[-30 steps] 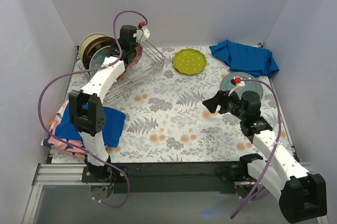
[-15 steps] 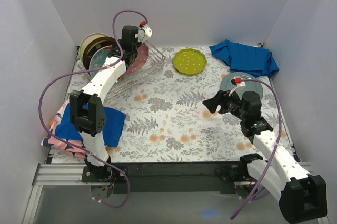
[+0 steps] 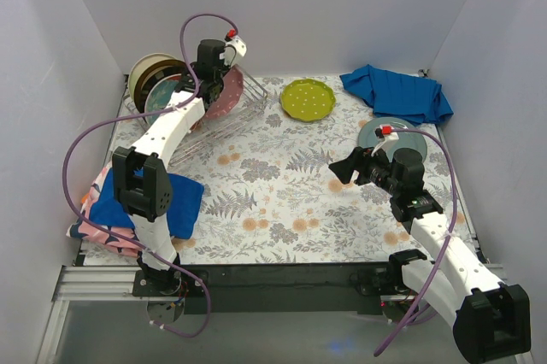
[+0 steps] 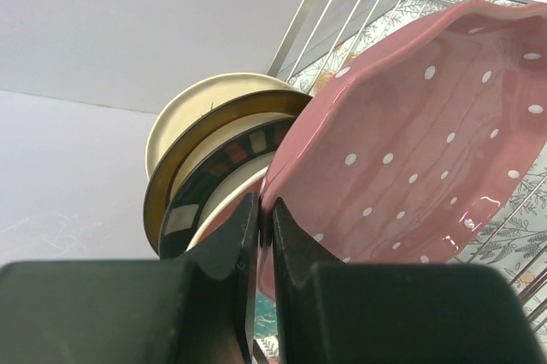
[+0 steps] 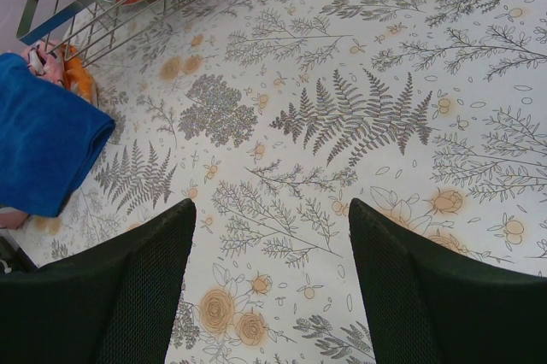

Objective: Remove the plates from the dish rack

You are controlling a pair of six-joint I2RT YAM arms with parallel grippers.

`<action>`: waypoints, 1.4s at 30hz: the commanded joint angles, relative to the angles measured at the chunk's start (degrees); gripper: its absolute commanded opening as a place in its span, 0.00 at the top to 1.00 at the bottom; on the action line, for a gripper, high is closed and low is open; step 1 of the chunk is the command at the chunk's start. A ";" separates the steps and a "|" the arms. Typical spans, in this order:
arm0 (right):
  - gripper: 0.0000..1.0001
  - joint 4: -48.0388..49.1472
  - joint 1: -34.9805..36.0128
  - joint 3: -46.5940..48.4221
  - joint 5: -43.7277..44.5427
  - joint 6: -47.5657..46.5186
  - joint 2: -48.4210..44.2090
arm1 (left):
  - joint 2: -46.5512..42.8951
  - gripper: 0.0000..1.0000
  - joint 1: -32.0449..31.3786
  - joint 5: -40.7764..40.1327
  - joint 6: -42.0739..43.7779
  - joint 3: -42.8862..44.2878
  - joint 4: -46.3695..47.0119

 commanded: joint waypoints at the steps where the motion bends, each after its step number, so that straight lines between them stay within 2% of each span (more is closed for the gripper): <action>1: 0.23 0.69 0.27 1.34 0.25 -0.88 -0.32 | -6.12 1.00 -0.31 -2.44 -0.84 5.04 5.97; 11: 0.23 -0.71 0.18 2.74 -1.07 0.96 -2.08 | -6.83 1.00 -0.75 -1.04 -5.67 6.19 5.62; 24: 0.23 -1.15 0.18 5.20 -2.91 5.00 -1.82 | -5.68 1.00 -1.10 -1.21 -9.27 12.69 4.38; 31: 0.23 0.16 0.27 6.26 -5.10 5.88 -0.59 | -7.09 1.00 -1.19 4.23 -15.42 13.31 2.37; 38: 0.23 3.86 0.35 6.35 -7.30 8.61 2.40 | -8.41 1.00 -1.37 14.68 -24.03 10.76 0.61; 42: 0.23 5.44 0.44 6.87 -7.57 9.49 3.98 | -8.41 1.00 -2.07 17.76 -26.76 9.79 0.69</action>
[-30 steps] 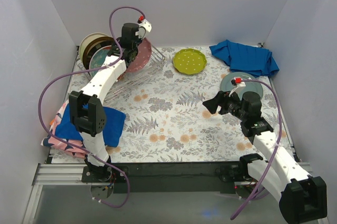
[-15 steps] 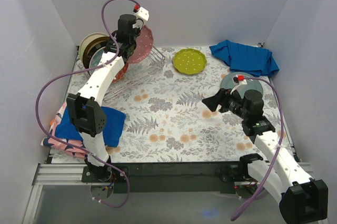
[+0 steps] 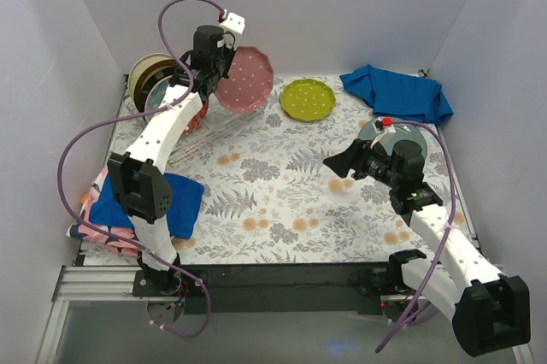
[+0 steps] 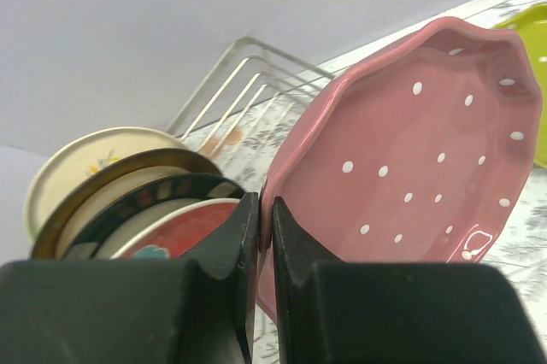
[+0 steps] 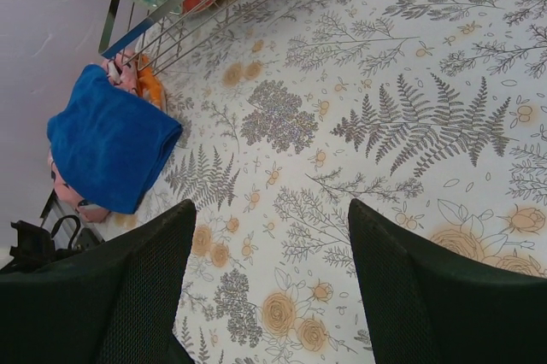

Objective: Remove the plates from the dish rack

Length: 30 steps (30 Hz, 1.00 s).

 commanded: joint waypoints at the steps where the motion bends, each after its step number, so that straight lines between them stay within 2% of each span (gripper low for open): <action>1: 0.23 5.05 0.33 3.42 -1.58 1.58 1.73 | -7.67 1.00 -1.06 6.64 -7.20 0.61 6.20; 5: 0.23 7.85 0.42 3.95 -2.01 3.41 3.75 | -8.02 1.00 -1.77 9.81 -9.93 -0.88 6.38; 9: 0.23 14.78 0.68 4.39 -2.46 6.14 6.82 | -9.77 1.00 -2.56 13.41 -12.74 -5.36 9.18; 13: 0.23 19.81 1.04 6.58 -2.89 6.50 13.31 | -12.14 1.00 -3.52 20.26 -16.35 -10.37 12.61; 17: 0.21 21.39 1.04 10.18 -2.90 5.09 18.60 | -14.07 1.00 -4.14 23.78 -20.48 -15.29 16.39; 22: 0.21 24.12 1.04 13.61 -3.60 4.40 24.92 | -15.49 1.00 -5.19 24.93 -22.77 -20.30 20.09; 30: 0.21 23.94 1.04 15.72 -0.17 0.52 29.85 | -17.94 1.00 -6.34 25.90 -23.73 -25.13 22.80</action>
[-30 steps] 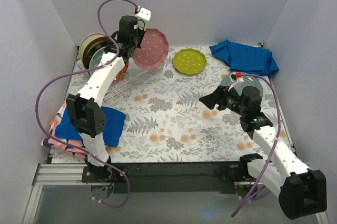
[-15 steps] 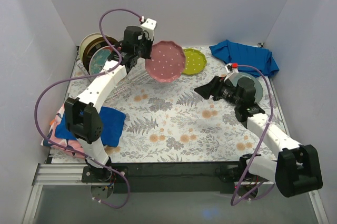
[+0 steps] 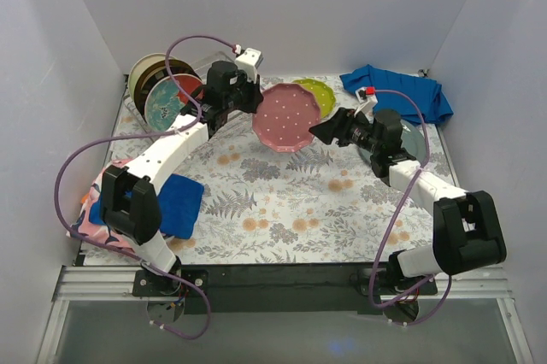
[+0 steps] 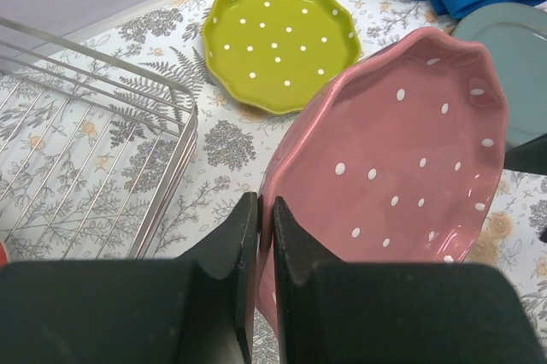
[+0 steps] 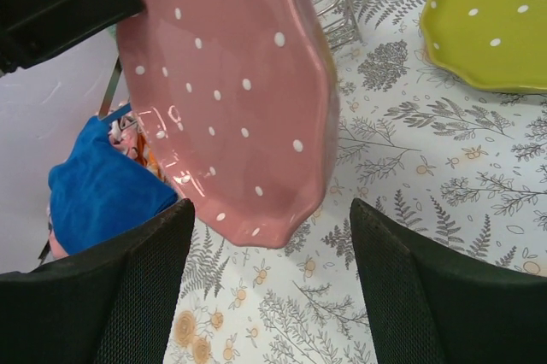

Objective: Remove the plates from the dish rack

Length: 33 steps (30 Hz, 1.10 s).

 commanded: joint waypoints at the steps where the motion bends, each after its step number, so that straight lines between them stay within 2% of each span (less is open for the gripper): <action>1: 0.21 3.20 0.29 3.70 1.12 -3.00 2.34 | -7.89 1.00 -0.59 2.99 -3.82 -1.40 10.46; 10: 0.30 4.25 0.29 3.18 -1.96 -3.44 3.22 | -10.27 1.00 -0.94 4.13 -6.11 -6.76 13.01; 14: 0.35 5.31 0.29 2.74 -3.28 -3.09 3.75 | -11.50 1.00 -0.94 5.98 -8.22 -10.63 17.14; 19: 0.38 5.40 0.29 1.69 -3.19 -3.08 4.28 | -12.29 1.00 -0.94 6.51 -9.18 -13.09 18.55; 22: 0.44 5.40 0.12 1.60 -4.06 -3.26 4.72 | -13.08 1.00 -0.94 8.09 -10.24 -14.76 20.48; 24: 0.52 5.40 0.12 1.34 -4.25 -2.39 4.63 | -13.43 1.00 -0.94 9.05 -11.21 -15.21 21.01; 28: 0.57 5.31 0.20 0.02 -4.24 -1.77 4.45 | -13.96 1.00 -0.94 9.58 -12.08 -17.22 22.41; 30: 0.63 5.31 0.20 -0.33 -4.33 -1.85 4.46 | -14.05 1.00 -0.94 9.67 -12.70 -18.28 23.03; 31: 0.68 5.31 0.12 -0.51 -4.42 -1.77 4.45 | -13.96 1.00 -0.94 9.67 -12.79 -18.37 23.12; 32: 0.82 5.31 -0.06 -1.03 -4.51 -1.77 4.37 | -13.87 1.00 -0.94 9.67 -12.96 -18.46 23.12; 33: 0.91 5.31 0.03 -1.21 -4.51 -1.77 4.11 | -13.79 1.00 -0.94 9.41 -13.49 -18.37 23.12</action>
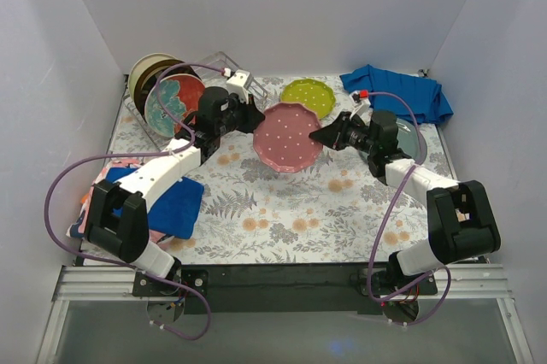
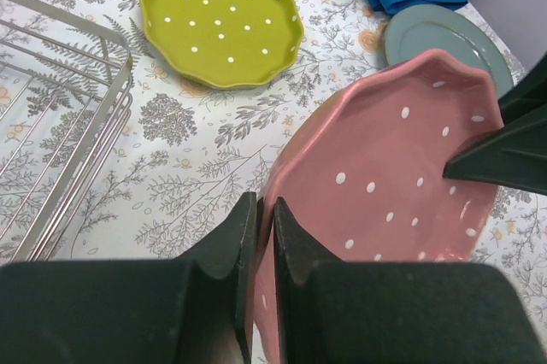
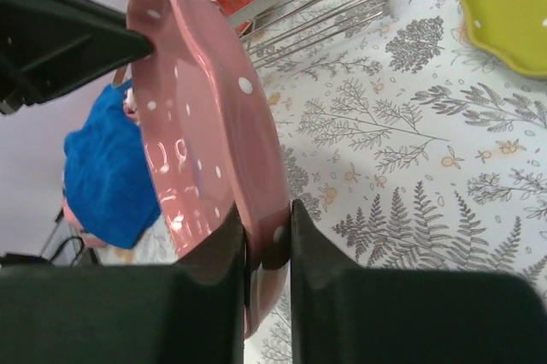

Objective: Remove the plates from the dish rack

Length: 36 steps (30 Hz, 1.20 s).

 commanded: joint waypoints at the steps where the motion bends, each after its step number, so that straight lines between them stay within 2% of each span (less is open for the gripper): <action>1: 0.98 2.25 -0.01 -1.25 0.21 -0.22 -0.62 | -4.63 1.00 -0.33 2.77 -4.92 1.10 8.02; 3: 0.99 2.25 -0.45 -1.61 0.04 0.40 -1.14 | -4.45 1.00 -0.42 2.24 -4.66 1.10 7.14; 4: 0.99 2.25 -0.54 -1.69 -0.31 1.27 -1.41 | -4.54 0.87 -0.51 1.89 -4.57 0.76 6.96; 5: 0.99 2.25 -1.06 -1.78 -0.58 1.89 -1.93 | -4.89 0.79 -0.51 1.19 -4.49 0.32 6.88; 7: 0.99 2.25 -1.42 -1.78 -0.93 3.29 -2.46 | -5.24 0.67 -0.77 0.66 -4.31 -1.35 6.96; 8: 0.99 2.25 -1.77 -1.78 -0.93 3.74 -2.99 | -5.33 0.50 -0.86 0.13 -4.40 -1.62 6.96; 11: 0.99 2.25 -2.56 -1.78 -1.20 5.14 -3.69 | -5.50 0.26 -1.38 0.13 -4.57 -2.59 6.96; 14: 0.99 2.34 -3.61 -1.78 -1.72 6.37 -4.13 | -6.29 0.24 -2.52 -1.89 -5.10 -3.64 7.05; 19: 0.99 2.16 -7.39 -1.26 -1.64 7.96 -4.05 | -10.50 0.23 -7.27 -11.88 -4.84 -6.80 7.14; 22: 0.99 2.17 -10.99 0.23 -1.46 9.28 -3.43 | -13.40 0.22 -10.87 -18.57 -11.05 -10.23 7.93; 24: 0.99 1.82 -12.67 1.81 -1.63 9.37 -1.77 | -14.47 0.21 -11.40 -17.81 -18.33 -12.77 5.91; 25: 0.99 1.20 -13.19 2.60 -1.46 9.80 -1.07 | -15.08 0.21 -11.84 -17.80 -18.89 -13.65 5.30; 27: 0.99 0.67 -14.25 5.24 -1.20 10.24 1.39 | -16.49 0.21 -13.95 -19.37 -16.98 -15.94 3.72; 31: 0.99 -2.92 -14.52 11.65 4.67 10.94 5.79 | -18.42 0.20 -20.00 -26.67 -13.37 -17.61 0.81; 32: 0.99 -3.63 -14.52 13.32 5.21 11.30 8.32 | -19.73 0.20 -23.32 -27.98 -12.58 -18.40 2.46; 36: 0.99 -6.62 -14.43 23.67 5.22 12.35 15.19 | -21.85 0.19 -28.19 -27.12 -7.48 -25.16 8.54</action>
